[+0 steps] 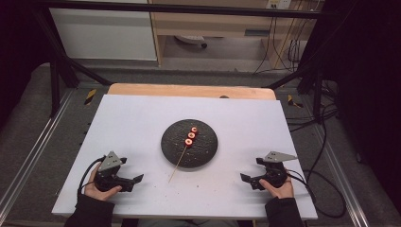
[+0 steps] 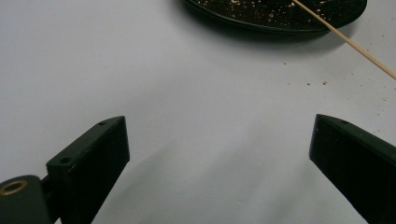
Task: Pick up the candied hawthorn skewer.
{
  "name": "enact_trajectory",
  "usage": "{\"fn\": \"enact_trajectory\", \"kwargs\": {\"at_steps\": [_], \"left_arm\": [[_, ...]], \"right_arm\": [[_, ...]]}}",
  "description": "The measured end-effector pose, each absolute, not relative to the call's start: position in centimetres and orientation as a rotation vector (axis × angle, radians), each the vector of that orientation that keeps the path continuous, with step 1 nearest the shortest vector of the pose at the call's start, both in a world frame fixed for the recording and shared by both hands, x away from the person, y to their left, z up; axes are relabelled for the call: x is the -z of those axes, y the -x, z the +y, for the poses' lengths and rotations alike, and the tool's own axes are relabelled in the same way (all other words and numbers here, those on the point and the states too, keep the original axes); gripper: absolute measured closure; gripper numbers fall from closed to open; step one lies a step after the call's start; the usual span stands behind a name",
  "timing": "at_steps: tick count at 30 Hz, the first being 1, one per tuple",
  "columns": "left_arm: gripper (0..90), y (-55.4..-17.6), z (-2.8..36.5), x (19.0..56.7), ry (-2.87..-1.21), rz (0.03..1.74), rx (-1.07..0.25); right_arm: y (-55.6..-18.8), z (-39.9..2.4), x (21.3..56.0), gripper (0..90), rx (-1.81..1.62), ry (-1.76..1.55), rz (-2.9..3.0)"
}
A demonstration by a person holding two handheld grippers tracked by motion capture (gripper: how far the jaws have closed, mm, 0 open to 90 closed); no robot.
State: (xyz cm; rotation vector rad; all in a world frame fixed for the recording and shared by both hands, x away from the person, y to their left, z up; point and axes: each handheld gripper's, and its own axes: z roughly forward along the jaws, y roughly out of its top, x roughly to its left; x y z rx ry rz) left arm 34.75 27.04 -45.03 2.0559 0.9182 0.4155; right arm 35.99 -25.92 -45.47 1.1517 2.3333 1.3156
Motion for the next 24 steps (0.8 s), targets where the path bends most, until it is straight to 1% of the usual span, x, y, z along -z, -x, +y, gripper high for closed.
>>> {"fn": "enact_trajectory", "kwargs": {"at_steps": [13, 24], "left_arm": [[4.2, -34.5, 26.3, 44.4, -2.054, 0.917, -0.424], [4.2, -34.7, 24.3, 43.8, -2.07, 0.911, -0.428]], "right_arm": [[-35.9, -25.9, 45.3, 1.1, -1.321, -1.151, 2.327], [-35.9, -25.9, 45.1, 0.9, -1.324, -1.153, 2.327]]}}
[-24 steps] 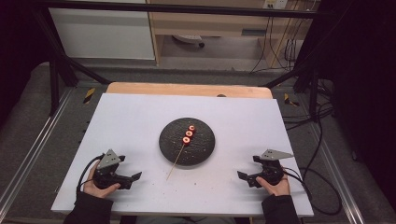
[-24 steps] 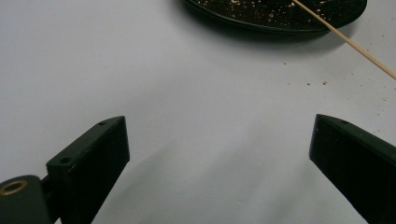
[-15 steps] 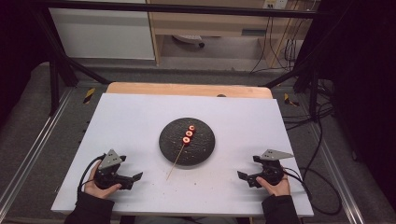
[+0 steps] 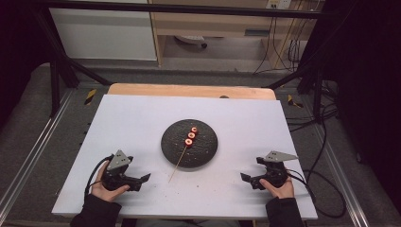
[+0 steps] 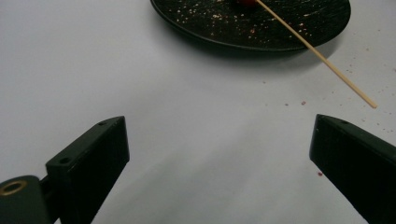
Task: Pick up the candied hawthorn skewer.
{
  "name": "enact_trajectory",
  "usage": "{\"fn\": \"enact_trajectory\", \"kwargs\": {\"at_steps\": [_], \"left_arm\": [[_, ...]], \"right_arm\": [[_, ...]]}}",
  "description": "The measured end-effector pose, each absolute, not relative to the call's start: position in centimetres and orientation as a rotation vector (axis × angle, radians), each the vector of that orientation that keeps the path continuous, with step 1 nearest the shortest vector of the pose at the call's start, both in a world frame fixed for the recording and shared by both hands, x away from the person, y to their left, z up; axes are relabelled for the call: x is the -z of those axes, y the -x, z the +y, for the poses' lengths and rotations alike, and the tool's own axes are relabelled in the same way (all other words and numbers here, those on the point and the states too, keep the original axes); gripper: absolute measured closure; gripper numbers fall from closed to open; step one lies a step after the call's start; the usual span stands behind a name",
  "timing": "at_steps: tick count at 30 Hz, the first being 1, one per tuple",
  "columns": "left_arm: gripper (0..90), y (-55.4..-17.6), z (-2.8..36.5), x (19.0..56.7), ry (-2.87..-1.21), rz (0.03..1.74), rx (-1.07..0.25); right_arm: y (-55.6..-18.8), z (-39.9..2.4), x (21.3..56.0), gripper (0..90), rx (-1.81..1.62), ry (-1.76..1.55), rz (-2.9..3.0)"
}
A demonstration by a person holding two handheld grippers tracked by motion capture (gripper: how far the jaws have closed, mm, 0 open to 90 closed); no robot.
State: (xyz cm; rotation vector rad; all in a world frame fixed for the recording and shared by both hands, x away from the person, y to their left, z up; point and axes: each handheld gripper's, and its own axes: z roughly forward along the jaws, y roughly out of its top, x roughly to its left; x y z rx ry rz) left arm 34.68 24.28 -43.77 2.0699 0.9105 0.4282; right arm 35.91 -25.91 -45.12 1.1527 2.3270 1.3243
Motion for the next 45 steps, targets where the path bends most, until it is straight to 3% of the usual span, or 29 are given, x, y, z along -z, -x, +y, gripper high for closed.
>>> {"fn": "enact_trajectory", "kwargs": {"at_steps": [28, 35, 45], "left_arm": [[11.4, -37.7, 17.7, 40.8, -2.105, 0.931, -0.418], [17.2, -38.7, 15.4, 40.7, -2.135, 0.936, -0.422], [32.8, -40.4, 12.8, 41.2, -2.18, 0.988, -0.38]], "right_arm": [[-36.0, -25.7, 45.1, 1.0, -1.311, -1.157, 2.341], [-36.1, -25.7, 45.2, 1.0, -1.31, -1.157, 2.342], [-36.1, -25.7, 45.2, 1.0, -1.311, -1.157, 2.343]]}}
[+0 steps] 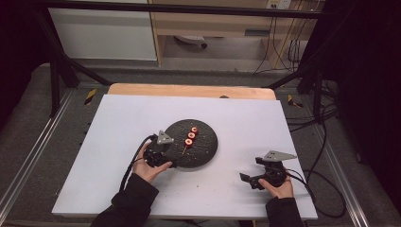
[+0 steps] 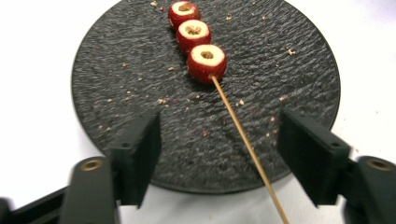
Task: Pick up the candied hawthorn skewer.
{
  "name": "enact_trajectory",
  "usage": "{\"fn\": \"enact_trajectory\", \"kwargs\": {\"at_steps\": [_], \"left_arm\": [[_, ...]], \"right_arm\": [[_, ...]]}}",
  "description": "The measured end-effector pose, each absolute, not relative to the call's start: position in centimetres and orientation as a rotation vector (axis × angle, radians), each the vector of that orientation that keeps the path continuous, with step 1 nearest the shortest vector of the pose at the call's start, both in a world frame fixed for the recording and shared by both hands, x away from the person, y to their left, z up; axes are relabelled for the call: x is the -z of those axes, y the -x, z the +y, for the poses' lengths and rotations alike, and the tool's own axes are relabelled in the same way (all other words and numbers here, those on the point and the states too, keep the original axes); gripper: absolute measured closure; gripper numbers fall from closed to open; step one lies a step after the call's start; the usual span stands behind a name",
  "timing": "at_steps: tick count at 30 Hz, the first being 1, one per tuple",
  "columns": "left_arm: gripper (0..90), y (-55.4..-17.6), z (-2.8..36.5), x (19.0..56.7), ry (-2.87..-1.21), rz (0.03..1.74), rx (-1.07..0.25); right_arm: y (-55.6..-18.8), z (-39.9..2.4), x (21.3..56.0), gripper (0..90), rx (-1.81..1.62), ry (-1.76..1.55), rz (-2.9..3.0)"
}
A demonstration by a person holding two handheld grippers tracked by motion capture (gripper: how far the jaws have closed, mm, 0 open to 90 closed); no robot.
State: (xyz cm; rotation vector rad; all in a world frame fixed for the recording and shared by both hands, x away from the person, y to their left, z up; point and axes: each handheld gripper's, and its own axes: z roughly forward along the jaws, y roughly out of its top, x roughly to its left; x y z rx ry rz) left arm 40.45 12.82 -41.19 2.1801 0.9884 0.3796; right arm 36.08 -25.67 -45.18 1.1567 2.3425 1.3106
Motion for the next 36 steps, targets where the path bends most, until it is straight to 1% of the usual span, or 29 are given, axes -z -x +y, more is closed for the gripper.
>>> {"fn": "enact_trajectory", "kwargs": {"at_steps": [4, 5, 6, 7, 8, 9, 10, 11, 13, 14, 15, 18, 19, 20, 22, 23, 27, 36], "left_arm": [[43.3, -40.9, 12.0, 41.5, -2.218, 1.004, -0.367], [43.3, -40.9, 11.9, 41.5, -2.223, 1.009, -0.364], [45.5, -41.0, 11.7, 41.5, -2.233, 1.013, -0.361], [50.6, -41.1, 11.5, 41.6, -2.242, 1.015, -0.361], [50.6, -41.2, 11.3, 41.7, -2.246, 1.023, -0.365], [53.3, -41.2, 11.1, 41.7, -2.251, 1.03, -0.369], [58.0, -41.3, 10.9, 41.8, -2.26, 1.036, -0.367], [58.0, -41.4, 10.8, 41.8, -2.27, 1.039, -0.367], [61.2, -41.5, 10.4, 42.0, -2.285, 1.044, -0.374], [64.3, -41.5, 10.2, 42.1, -2.292, 1.045, -0.377], [64.3, -41.5, 10.1, 42.1, -2.293, 1.047, -0.374], [69.4, -41.5, 9.7, 42.2, -2.299, 1.057, -0.377], [72.5, -41.5, 9.7, 42.3, -2.302, 1.062, -0.378], [72.5, -41.5, 9.6, 42.3, -2.302, 1.068, -0.378], [76.4, -41.5, 9.5, 42.4, -2.301, 1.081, -0.383], [76.4, -41.5, 9.4, 42.4, -2.3, 1.083, -0.382], [81.1, -41.4, 9.2, 42.4, -2.293, 1.102, -0.407], [87.2, -41.4, 9.3, 42.5, -2.254, 1.162, -0.429]], "right_arm": [[-36.1, -25.7, 45.2, 1.0, -1.312, -1.159, 2.344], [-36.1, -25.7, 45.2, 1.0, -1.312, -1.159, 2.344], [-36.1, -25.7, 45.2, 1.0, -1.313, -1.155, 2.343], [-36.1, -25.7, 45.2, 1.0, -1.316, -1.159, 2.343], [-36.1, -25.7, 45.2, 1.0, -1.316, -1.159, 2.343], [-36.1, -25.7, 45.2, 1.0, -1.317, -1.159, 2.344], [-36.1, -25.6, 45.2, 1.0, -1.318, -1.161, 2.344], [-36.1, -25.6, 45.2, 1.0, -1.318, -1.161, 2.344], [-36.1, -25.7, 45.2, 1.0, -1.318, -1.159, 2.345], [-36.1, -25.7, 45.2, 1.0, -1.318, -1.16, 2.344], [-36.1, -25.7, 45.2, 1.0, -1.318, -1.16, 2.344], [-36.1, -25.7, 45.2, 1.0, -1.319, -1.161, 2.346], [-36.1, -25.7, 45.2, 1.0, -1.321, -1.16, 2.344], [-36.1, -25.7, 45.2, 1.0, -1.321, -1.16, 2.344], [-36.1, -25.7, 45.2, 1.0, -1.324, -1.16, 2.342], [-36.1, -25.7, 45.2, 1.0, -1.324, -1.16, 2.342], [-36.1, -25.7, 45.1, 1.0, -1.325, -1.163, 2.344], [-36.1, -25.7, 45.1, 1.0, -1.326, -1.167, 2.347]]}}
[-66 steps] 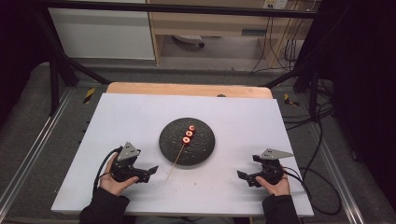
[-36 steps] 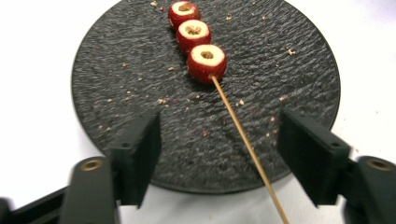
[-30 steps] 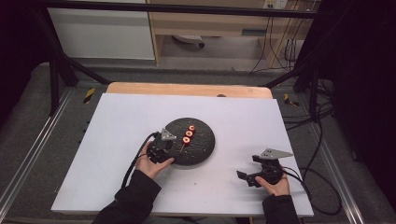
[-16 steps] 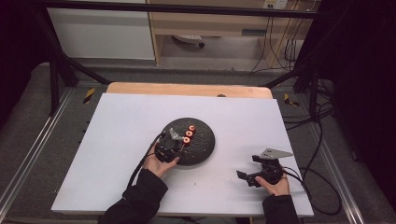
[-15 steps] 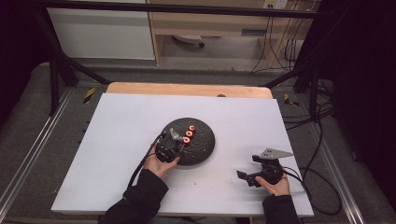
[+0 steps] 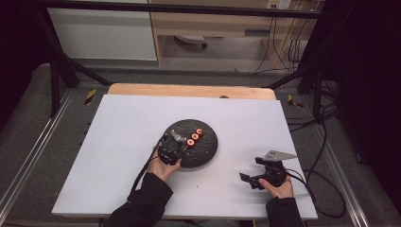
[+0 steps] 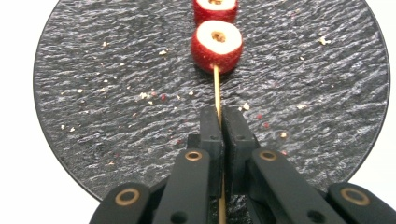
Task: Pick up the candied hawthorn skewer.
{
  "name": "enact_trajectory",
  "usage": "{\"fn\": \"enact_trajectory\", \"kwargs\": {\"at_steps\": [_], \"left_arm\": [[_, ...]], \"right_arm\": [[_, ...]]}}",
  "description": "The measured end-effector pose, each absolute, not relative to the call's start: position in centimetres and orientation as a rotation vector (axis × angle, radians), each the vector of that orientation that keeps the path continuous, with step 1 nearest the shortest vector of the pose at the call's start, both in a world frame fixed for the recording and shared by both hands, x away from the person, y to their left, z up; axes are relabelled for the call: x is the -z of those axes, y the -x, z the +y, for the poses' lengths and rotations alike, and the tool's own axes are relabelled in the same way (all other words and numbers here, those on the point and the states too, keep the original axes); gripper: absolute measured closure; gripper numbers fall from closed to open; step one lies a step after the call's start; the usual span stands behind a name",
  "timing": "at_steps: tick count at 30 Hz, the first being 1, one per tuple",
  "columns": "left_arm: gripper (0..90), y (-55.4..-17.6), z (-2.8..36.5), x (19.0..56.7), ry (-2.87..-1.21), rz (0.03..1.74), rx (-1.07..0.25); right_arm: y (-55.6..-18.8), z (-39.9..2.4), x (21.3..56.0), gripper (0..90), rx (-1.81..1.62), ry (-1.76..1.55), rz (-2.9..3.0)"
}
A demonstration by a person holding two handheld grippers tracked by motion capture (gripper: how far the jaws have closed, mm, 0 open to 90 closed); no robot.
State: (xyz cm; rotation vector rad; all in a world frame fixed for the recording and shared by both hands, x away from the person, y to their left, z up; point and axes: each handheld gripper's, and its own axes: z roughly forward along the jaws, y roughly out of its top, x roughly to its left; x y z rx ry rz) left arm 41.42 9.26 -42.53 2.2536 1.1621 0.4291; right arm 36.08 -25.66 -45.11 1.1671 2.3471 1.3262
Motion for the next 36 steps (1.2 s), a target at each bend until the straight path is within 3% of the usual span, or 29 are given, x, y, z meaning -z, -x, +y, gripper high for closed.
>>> {"fn": "enact_trajectory", "kwargs": {"at_steps": [36], "left_arm": [[87.9, -38.6, 13.9, 41.3, -2.009, 0.981, -0.409]], "right_arm": [[-36.0, -25.5, 45.2, 1.0, -1.33, -1.174, 2.345]]}}
